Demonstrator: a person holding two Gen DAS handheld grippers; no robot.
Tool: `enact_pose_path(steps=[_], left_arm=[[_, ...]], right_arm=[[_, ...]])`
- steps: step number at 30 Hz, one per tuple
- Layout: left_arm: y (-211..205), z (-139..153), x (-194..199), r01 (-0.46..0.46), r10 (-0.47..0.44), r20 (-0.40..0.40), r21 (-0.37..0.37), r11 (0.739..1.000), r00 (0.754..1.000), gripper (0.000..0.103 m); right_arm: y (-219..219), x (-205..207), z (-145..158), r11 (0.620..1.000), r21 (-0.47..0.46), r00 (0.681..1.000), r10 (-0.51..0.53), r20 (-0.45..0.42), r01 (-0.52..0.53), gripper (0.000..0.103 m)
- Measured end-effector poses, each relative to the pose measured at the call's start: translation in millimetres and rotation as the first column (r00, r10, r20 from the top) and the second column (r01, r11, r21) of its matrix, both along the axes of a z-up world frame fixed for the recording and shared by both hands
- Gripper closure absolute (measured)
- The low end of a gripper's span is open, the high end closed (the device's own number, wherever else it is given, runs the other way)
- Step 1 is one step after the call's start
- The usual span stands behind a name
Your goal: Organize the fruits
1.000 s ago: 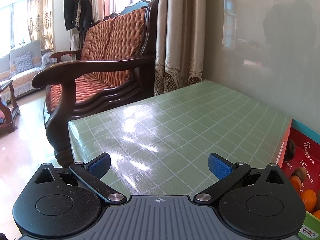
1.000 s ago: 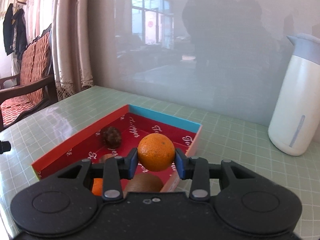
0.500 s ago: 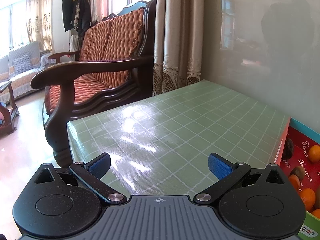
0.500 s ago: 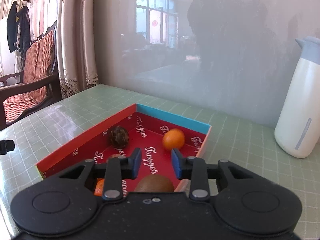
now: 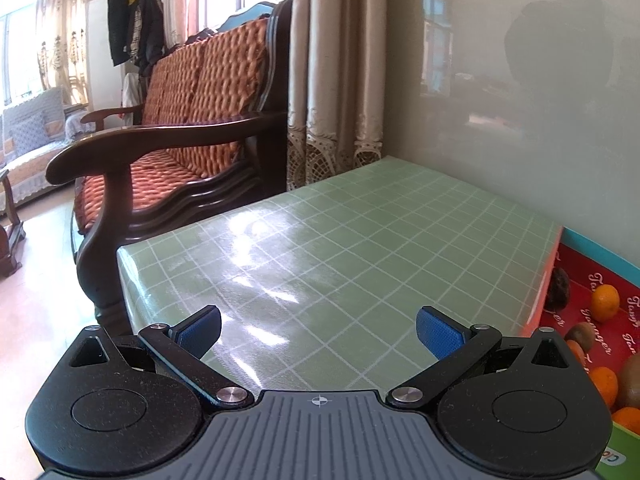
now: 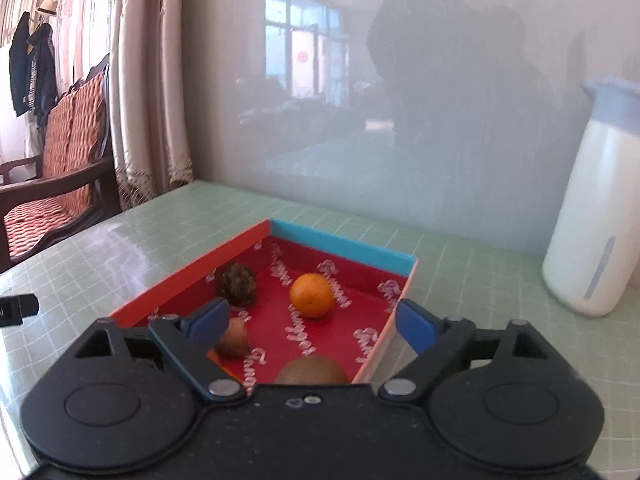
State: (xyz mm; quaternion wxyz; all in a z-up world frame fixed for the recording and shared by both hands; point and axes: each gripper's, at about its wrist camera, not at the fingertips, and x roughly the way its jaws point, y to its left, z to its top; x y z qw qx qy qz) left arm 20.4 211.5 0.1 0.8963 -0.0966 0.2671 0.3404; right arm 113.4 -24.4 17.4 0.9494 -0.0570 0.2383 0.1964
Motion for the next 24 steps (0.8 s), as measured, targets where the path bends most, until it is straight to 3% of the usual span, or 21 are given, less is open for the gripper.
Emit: enact_pose_path(steps=[4, 12, 24], left_arm=[[-5.1, 0.9, 1.9, 0.025, -0.025, -0.002, 0.004, 1.0, 1.0, 0.0], [-22.5, 1.8, 7.7, 0.116, -0.116, -0.009, 0.014, 0.993, 0.993, 0.0], [-68.9, 13.9, 6.8, 0.303, -0.303, -0.006, 0.036, 0.952, 0.953, 0.0]], right_arm=[[-3.5, -0.6, 0.6, 1.0, 0.008, 1.0, -0.012, 0.002, 0.012, 0.005], [-13.5, -7.5, 4.1, 0.999, 0.012, 0.999, -0.035, 0.015, 0.035, 0.001], [-52.4, -35.8, 3.6, 0.985, 0.04, 0.985, -0.169, -0.028, 0.17, 0.0]])
